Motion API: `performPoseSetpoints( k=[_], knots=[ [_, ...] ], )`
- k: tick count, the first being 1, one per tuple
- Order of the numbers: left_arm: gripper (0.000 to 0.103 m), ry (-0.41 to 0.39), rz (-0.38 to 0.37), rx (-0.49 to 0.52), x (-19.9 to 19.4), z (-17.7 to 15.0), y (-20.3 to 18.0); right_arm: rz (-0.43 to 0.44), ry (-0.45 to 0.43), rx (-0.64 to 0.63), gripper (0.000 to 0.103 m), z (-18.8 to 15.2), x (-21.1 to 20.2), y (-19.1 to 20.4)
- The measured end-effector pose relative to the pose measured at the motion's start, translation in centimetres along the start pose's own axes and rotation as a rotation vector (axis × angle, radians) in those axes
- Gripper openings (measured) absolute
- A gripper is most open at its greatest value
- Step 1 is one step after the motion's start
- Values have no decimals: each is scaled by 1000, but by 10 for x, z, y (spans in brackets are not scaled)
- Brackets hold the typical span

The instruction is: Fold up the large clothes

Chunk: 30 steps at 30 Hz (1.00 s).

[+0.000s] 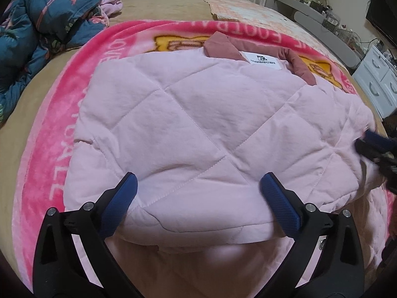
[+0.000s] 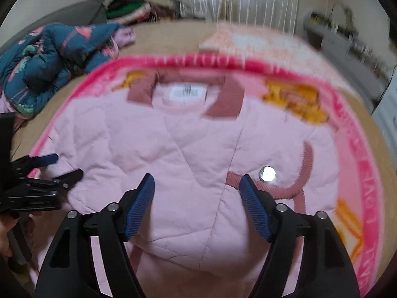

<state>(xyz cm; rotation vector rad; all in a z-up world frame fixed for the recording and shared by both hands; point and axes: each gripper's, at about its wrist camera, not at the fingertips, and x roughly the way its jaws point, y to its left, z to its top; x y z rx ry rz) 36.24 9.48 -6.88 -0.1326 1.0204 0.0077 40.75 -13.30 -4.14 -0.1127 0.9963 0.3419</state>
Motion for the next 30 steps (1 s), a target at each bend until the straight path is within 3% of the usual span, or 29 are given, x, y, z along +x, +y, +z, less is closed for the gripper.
performPoseSetpoints(
  k=[5,12,16,20,30],
  knots=[
    [95,-8,14,11,4,0,-1,-12,67,17,76,-2,33,-1],
    [95,-14,22,13,5,0,-2,-29,36,35,78,-7,40,2],
    [95,-10,19,13,2,0,-3,-23,14,49,79,-8,29,0],
    [95,-12,4,3,-7,0,-1,-11,-1,58,96,-12,15,0],
    [94,-32,-4,-24,-38,-3,0,10,-64,89,99,-18,-30,-3]
  ],
)
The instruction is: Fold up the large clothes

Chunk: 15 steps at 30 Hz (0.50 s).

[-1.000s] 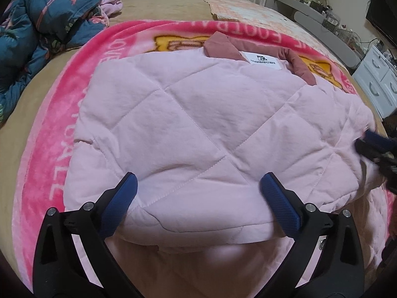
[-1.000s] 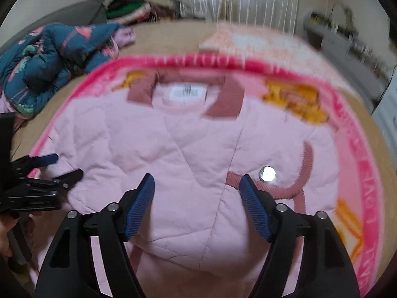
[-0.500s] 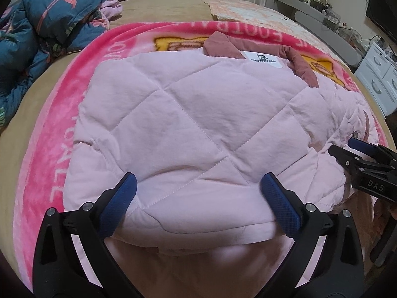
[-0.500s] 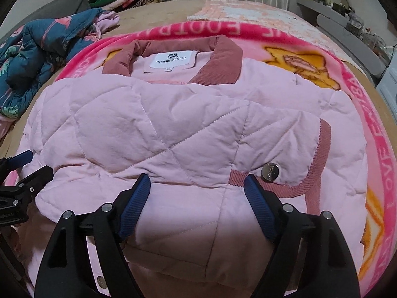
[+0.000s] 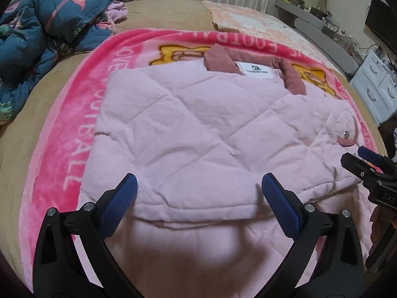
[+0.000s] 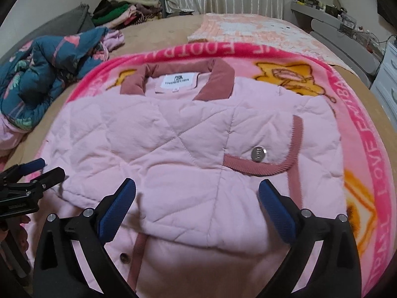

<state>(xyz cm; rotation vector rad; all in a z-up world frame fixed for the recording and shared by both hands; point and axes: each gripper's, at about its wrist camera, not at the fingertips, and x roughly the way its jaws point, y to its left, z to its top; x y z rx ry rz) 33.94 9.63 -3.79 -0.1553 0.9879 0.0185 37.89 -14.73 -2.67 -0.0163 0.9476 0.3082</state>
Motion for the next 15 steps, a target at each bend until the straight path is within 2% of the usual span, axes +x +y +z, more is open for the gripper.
performPoseSetpoints(
  k=[15],
  knots=[
    [94,-97,-15,8,-75,-3,-9,7,-99,40,99,-5,-71,-10]
  ],
)
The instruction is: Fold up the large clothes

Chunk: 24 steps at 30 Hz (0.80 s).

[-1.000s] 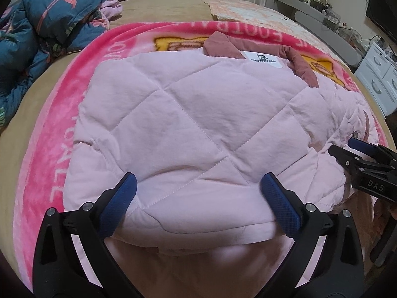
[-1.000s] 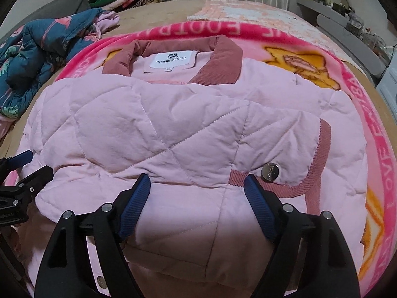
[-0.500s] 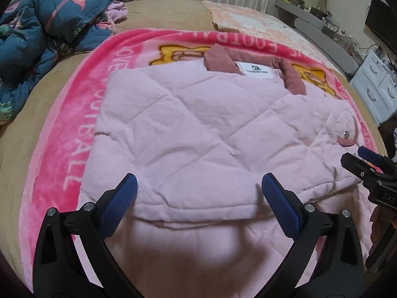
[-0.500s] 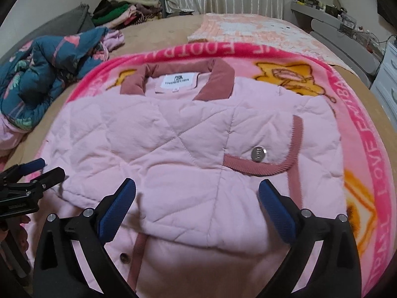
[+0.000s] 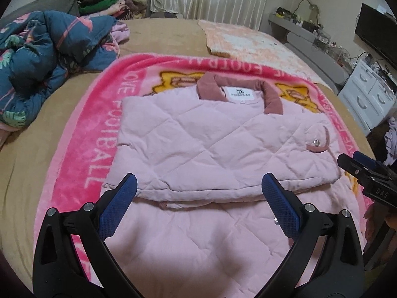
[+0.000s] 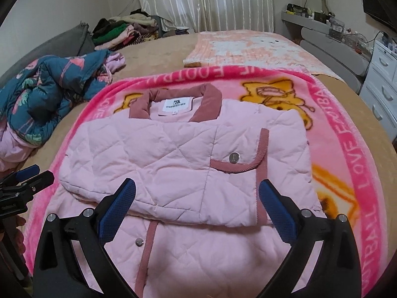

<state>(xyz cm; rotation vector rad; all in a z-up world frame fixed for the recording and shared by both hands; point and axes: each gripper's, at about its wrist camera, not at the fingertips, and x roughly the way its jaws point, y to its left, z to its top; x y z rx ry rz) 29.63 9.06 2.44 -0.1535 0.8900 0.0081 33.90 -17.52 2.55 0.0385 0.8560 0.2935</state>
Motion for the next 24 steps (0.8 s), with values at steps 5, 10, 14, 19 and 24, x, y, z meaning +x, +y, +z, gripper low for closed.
performPoseSetpoints(
  k=[5,10,14,19,24],
  knots=[
    [94,-28,2,8,-21,-1,-4,-1,-27,-6,99,-1,-23,2],
    [94,-54,3,19,-41,-2,-9,10,-49,-9,99,0,-43,5],
    [94,-74,-4,21,-55,-4,-12,16,-66,-17,99,-1,-60,8],
    [94,-101,-12,33,-75,-6,-18,16,-108,-12,99,-3,-82,10],
    [94,-124,-15,45,-91,-10,-23,25,-119,-24,99,-5,-99,12]
  ],
)
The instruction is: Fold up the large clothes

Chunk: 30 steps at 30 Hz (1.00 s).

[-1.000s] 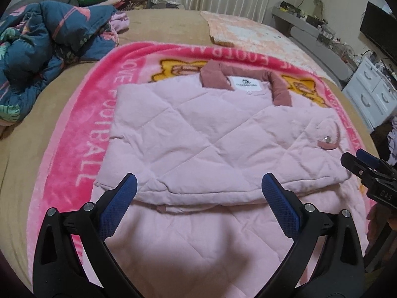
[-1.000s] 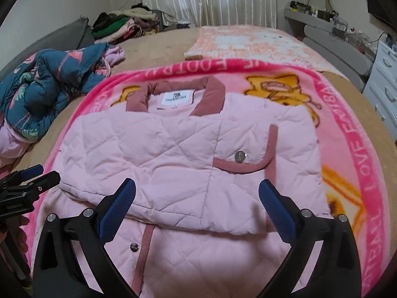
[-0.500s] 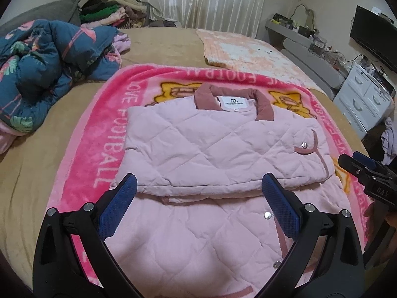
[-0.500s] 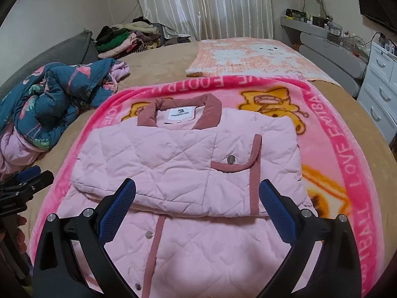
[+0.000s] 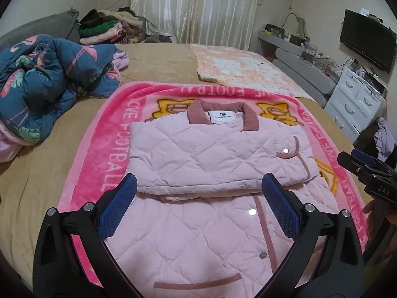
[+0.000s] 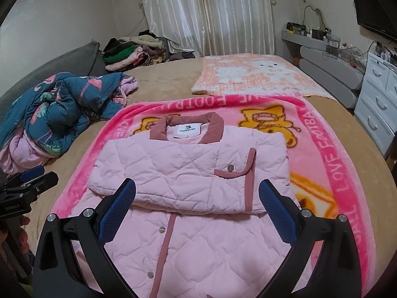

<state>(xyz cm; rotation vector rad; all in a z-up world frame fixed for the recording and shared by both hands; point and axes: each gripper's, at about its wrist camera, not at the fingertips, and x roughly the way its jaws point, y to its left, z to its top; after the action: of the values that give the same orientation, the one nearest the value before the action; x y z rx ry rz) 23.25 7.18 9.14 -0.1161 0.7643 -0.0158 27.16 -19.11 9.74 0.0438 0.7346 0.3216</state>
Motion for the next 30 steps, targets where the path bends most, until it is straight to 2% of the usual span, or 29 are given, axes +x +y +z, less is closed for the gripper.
performPoseSetpoints(
  k=[11,18,30],
  knots=[
    [94,-42,-13,14,-31,-9,-7,11,-64,2,99,-2,-41,9],
    [94,-76,-33,11,-57,-16,-9,-46,-143,-57,99,-5,-75,21],
    [94,-130,-45,43,-95,-35,-20,-25,-214,-71,99,-22,-126,22]
  ],
)
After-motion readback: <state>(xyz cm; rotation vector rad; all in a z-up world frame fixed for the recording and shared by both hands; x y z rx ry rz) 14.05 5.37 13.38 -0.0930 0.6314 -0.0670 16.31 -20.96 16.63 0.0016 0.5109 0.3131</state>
